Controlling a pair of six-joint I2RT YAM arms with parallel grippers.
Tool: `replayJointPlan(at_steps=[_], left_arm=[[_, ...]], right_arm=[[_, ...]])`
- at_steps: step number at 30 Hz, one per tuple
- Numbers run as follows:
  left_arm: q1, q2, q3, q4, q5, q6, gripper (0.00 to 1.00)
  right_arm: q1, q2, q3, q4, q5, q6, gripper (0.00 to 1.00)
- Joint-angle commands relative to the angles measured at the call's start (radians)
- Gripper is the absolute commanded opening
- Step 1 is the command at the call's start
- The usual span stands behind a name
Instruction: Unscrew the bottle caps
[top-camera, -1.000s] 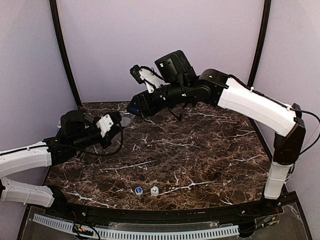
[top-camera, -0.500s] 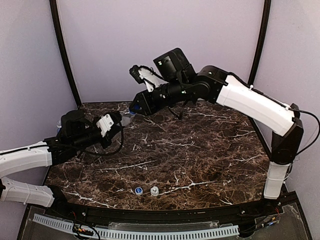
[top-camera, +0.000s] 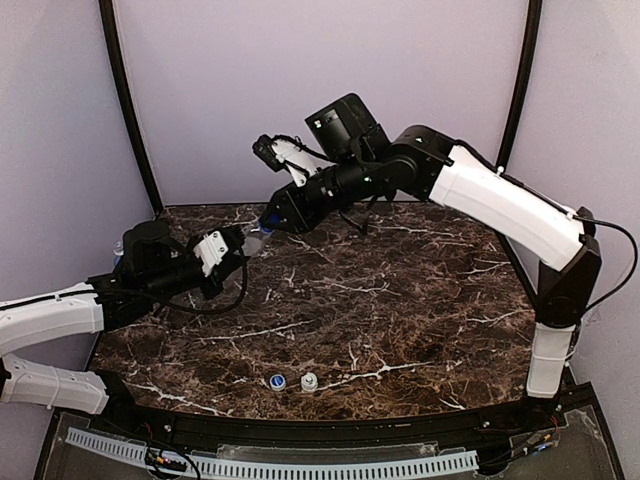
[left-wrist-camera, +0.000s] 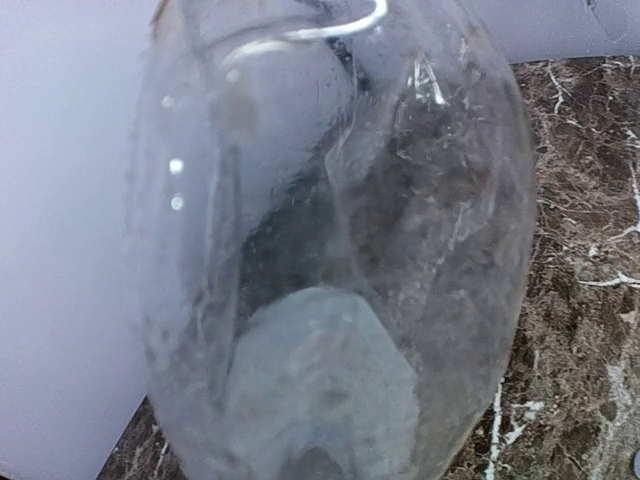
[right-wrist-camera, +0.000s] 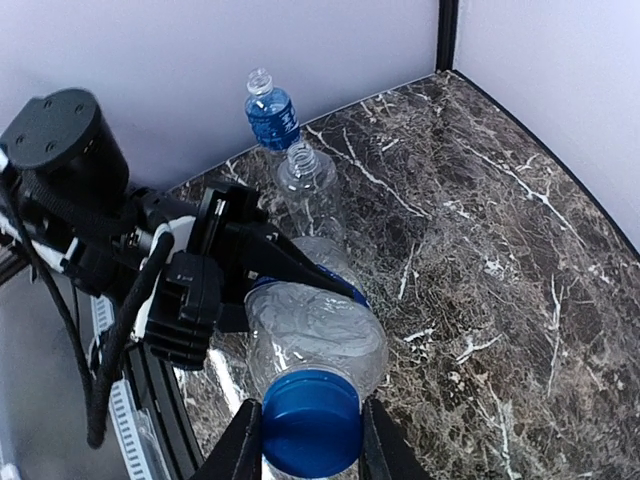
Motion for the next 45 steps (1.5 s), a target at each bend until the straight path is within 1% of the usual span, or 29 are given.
replayJointPlan(at_steps=[1,2,3,4,5,6,8,12,15,20,22,23,24,25,26,27,28,32,33,34,35,36,37,41,42,45], left_arm=[[-0.004,-0.01,0.035,-0.139,0.225,0.022,0.18],[-0.004,-0.012,0.043,-0.179,0.342,0.027,0.17],[-0.005,-0.013,0.055,-0.261,0.399,0.032,0.17],[-0.004,-0.012,0.06,-0.295,0.485,0.031,0.18],[-0.003,-0.01,0.064,-0.353,0.521,0.027,0.18],[-0.003,-0.01,0.065,-0.376,0.568,0.024,0.18],[-0.004,-0.01,0.064,-0.426,0.61,0.025,0.18],[-0.005,-0.009,0.069,-0.492,0.639,0.062,0.18],[-0.006,-0.007,0.075,-0.526,0.644,0.108,0.18],[-0.009,-0.01,0.07,-0.533,0.636,0.124,0.18],[-0.01,-0.013,0.069,-0.532,0.632,0.125,0.18],[-0.011,-0.015,0.069,-0.532,0.626,0.125,0.18],[-0.011,-0.016,0.068,-0.529,0.624,0.124,0.18],[-0.011,-0.017,0.067,-0.528,0.616,0.124,0.18],[-0.011,-0.019,0.064,-0.522,0.613,0.123,0.17],[-0.011,-0.02,0.063,-0.52,0.606,0.122,0.17],[-0.01,-0.022,0.059,-0.512,0.601,0.121,0.18],[-0.011,-0.026,0.044,-0.485,0.566,0.118,0.17],[-0.011,-0.026,0.041,-0.479,0.551,0.118,0.17],[-0.011,-0.027,0.035,-0.459,0.542,0.111,0.17],[-0.011,-0.027,0.032,-0.444,0.511,0.103,0.17],[-0.011,-0.025,0.024,-0.406,0.494,0.085,0.17],[-0.011,-0.025,0.02,-0.383,0.449,0.073,0.17],[-0.011,-0.022,-0.006,-0.19,0.282,0.012,0.16],[-0.011,-0.02,-0.01,-0.166,0.227,-0.005,0.16],[-0.011,-0.017,-0.017,-0.085,0.145,-0.03,0.16]], right_arm=[[0.074,-0.015,-0.079,-0.013,-0.229,-0.341,0.0],[0.097,-0.031,-0.12,-0.014,-0.23,-0.429,0.0],[0.117,-0.044,-0.158,-0.015,-0.223,-0.508,0.0],[0.133,-0.056,-0.19,-0.022,-0.217,-0.587,0.0],[0.146,-0.066,-0.217,-0.028,-0.21,-0.656,0.0],[0.158,-0.077,-0.242,-0.032,-0.2,-0.718,0.0],[0.18,-0.092,-0.289,-0.036,-0.165,-0.843,0.0],[0.227,-0.117,-0.383,-0.036,-0.056,-1.117,0.0],[0.235,-0.135,-0.434,0.014,0.053,-1.247,0.0],[0.249,-0.189,-0.551,0.229,0.222,-1.43,0.0],[0.251,-0.218,-0.612,0.32,0.247,-1.478,0.0],[0.253,-0.231,-0.639,0.36,0.253,-1.487,0.02],[0.254,-0.241,-0.656,0.382,0.251,-1.486,0.07],[0.253,-0.25,-0.665,0.399,0.247,-1.474,0.2],[0.253,-0.257,-0.668,0.413,0.242,-1.455,0.35],[0.252,-0.266,-0.668,0.421,0.239,-1.424,0.47],[0.252,-0.273,-0.666,0.432,0.237,-1.394,0.56],[0.247,-0.326,-0.692,0.507,0.24,-1.252,0.74],[0.244,-0.343,-0.702,0.523,0.231,-1.214,0.83],[0.242,-0.366,-0.711,0.536,0.218,-1.172,0.94],[0.239,-0.381,-0.716,0.547,0.202,-1.121,0.98],[0.232,-0.391,-0.713,0.553,0.179,-1.04,0.99],[0.226,-0.397,-0.706,0.553,0.157,-0.976,0.99],[0.181,-0.396,-0.64,0.505,0.038,-0.709,0.99],[0.167,-0.39,-0.619,0.493,0.02,-0.647,0.99],[0.117,-0.362,-0.555,0.476,0.009,-0.438,0.99]])
